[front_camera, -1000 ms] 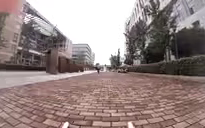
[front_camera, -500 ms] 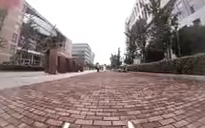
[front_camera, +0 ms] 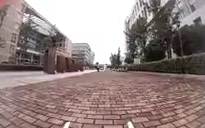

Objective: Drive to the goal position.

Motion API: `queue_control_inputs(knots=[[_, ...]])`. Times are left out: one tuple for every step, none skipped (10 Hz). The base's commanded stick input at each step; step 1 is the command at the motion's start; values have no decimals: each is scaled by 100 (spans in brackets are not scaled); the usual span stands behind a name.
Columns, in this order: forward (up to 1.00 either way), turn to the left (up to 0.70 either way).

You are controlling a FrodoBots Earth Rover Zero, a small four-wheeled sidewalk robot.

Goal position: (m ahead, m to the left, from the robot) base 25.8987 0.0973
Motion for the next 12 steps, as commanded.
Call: queue_control_inputs(knots=[[45,0],[45,0],[45,0],[45,0],[45,0],[45,0],[45,0],[45,-6],[45,-24],[45,-27],[45,-22],[45,0]])
